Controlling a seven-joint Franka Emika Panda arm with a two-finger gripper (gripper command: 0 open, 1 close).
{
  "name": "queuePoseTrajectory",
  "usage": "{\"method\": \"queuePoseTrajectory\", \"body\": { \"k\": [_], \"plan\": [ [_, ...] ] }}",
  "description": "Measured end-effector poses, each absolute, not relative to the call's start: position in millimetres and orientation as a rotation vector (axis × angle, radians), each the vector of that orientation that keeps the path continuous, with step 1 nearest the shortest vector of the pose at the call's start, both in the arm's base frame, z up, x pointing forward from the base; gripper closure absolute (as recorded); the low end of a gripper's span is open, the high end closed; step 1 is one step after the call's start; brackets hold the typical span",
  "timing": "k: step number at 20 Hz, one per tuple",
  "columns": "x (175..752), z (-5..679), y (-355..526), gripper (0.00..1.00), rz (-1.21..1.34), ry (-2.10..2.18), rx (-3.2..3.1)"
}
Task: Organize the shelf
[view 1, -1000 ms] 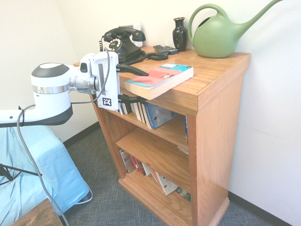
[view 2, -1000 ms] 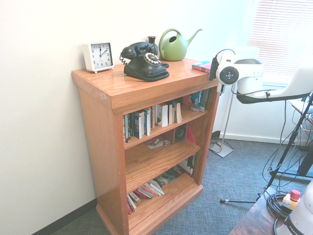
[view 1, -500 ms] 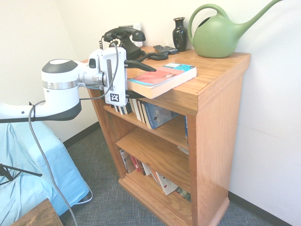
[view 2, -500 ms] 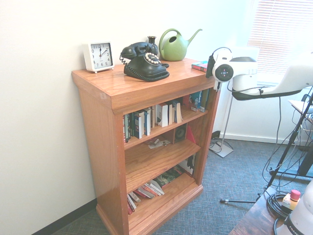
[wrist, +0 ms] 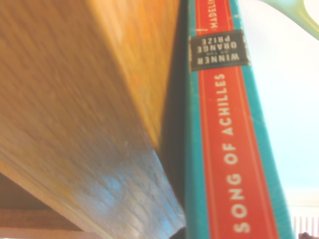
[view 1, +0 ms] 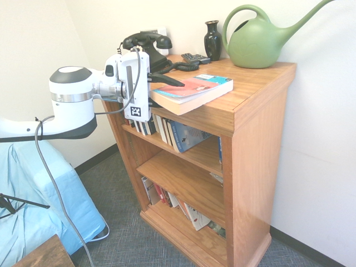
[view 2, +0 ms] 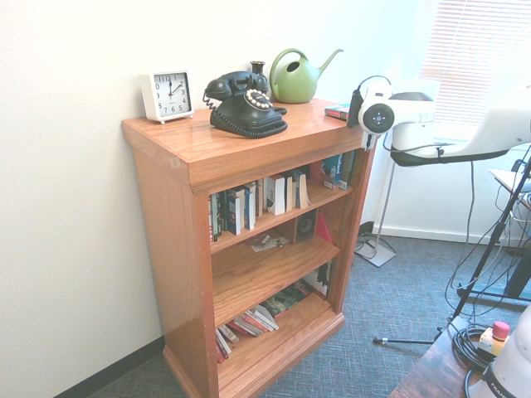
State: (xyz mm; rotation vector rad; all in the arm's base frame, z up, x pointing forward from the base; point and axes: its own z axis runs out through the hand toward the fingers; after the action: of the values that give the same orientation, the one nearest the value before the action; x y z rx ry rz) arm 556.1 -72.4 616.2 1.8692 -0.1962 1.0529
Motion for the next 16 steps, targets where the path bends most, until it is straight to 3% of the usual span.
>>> {"method": "queuePoseTrajectory", "body": {
  "k": [16],
  "plan": [
    [549.2, 631.4, -58.8, 1.00, 1.079, -0.274, 1.948]
  ]
}}
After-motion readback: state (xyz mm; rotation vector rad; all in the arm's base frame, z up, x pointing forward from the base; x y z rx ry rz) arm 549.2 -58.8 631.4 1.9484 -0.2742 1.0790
